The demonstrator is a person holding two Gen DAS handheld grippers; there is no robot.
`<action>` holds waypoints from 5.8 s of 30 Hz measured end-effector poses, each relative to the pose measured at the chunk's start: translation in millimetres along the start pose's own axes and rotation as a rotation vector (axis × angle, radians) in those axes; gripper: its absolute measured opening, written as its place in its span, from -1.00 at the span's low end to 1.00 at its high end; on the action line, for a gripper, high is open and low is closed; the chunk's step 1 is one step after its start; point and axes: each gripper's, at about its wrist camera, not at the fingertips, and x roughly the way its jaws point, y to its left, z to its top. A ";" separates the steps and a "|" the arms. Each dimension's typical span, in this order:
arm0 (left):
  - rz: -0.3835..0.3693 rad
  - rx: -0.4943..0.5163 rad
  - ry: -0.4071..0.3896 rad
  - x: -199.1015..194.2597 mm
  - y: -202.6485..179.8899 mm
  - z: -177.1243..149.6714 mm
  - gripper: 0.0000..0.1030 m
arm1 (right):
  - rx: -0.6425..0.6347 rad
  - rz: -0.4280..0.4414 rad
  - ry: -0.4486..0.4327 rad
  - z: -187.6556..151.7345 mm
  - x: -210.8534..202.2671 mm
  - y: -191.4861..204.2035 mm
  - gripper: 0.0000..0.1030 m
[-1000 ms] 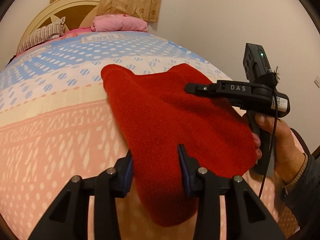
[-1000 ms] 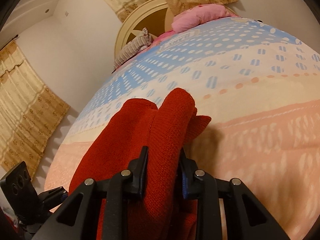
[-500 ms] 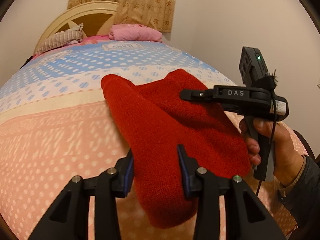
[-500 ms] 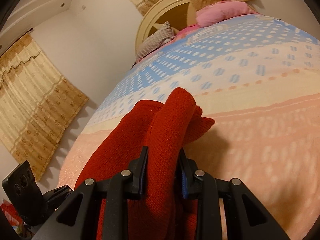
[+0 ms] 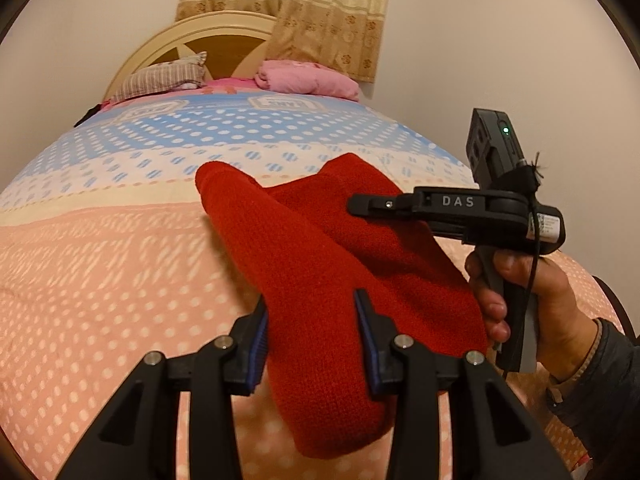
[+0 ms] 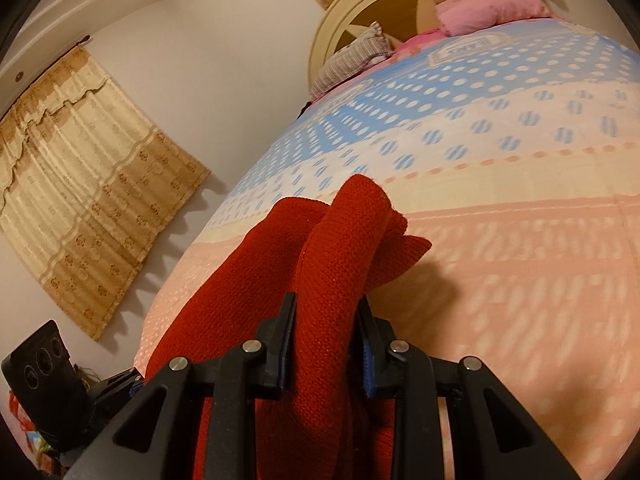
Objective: Fold small clothes
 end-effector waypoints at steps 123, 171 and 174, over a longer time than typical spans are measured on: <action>0.377 -0.188 -0.226 -134.4 100.0 -67.1 0.94 | -0.305 -0.173 -0.231 -119.9 -41.9 212.7 0.30; 0.398 -0.133 -0.215 -132.9 90.7 -65.6 1.00 | -0.304 -0.155 -0.220 -125.6 -50.1 218.0 0.33; 0.401 -0.131 -0.221 -134.7 90.2 -64.8 1.00 | -0.306 -0.153 -0.224 -125.5 -50.8 218.9 0.33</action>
